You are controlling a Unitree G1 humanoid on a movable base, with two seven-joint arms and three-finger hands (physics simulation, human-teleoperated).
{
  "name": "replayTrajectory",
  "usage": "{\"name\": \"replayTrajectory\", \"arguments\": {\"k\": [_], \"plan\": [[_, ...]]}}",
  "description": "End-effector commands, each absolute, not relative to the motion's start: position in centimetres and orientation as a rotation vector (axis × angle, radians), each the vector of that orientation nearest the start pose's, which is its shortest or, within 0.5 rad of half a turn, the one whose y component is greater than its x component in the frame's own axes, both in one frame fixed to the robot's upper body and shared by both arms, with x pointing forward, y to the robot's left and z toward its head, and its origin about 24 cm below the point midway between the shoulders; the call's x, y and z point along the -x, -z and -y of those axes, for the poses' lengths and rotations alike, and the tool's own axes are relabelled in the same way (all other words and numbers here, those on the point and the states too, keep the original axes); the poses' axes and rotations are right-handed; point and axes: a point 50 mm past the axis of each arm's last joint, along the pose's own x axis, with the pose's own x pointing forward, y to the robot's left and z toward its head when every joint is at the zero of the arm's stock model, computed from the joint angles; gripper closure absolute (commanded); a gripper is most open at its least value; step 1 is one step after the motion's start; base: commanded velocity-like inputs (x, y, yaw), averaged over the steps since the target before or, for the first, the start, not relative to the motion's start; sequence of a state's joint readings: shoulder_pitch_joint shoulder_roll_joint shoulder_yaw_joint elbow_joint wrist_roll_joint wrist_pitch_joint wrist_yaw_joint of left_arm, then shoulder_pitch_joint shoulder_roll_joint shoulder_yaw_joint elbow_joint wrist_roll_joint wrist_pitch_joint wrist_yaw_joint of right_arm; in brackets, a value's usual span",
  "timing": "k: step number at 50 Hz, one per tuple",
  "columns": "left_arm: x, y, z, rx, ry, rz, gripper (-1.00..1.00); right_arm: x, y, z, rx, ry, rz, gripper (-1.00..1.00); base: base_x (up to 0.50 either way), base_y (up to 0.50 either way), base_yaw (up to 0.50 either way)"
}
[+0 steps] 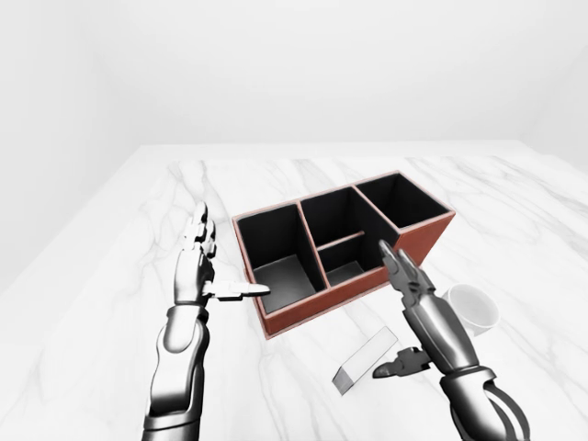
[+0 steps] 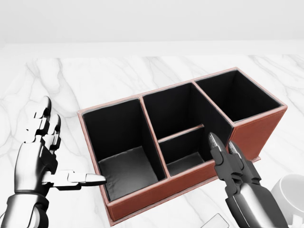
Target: Pick up the book and place it in the front compartment of the caddy.
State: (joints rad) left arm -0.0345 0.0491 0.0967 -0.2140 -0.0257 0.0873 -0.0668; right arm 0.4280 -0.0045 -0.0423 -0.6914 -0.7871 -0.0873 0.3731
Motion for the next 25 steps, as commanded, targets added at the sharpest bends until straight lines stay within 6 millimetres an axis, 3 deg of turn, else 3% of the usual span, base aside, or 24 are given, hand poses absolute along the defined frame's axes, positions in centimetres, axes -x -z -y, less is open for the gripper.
{"name": "replayTrajectory", "arguments": {"k": [1,25], "plan": [[-25.69,-9.01,-17.41,-0.034,-0.014,0.15,-1.0,-16.4,-10.41,15.77,0.916,-0.145,0.115,-1.0,0.0,0.0,0.0],[-25.75,-8.92,-17.48,-0.034,-0.017,0.146,-1.0,-16.58,-9.45,15.34,0.958,-0.149,0.102,-1.0,0.0,0.0,0.0]]}}
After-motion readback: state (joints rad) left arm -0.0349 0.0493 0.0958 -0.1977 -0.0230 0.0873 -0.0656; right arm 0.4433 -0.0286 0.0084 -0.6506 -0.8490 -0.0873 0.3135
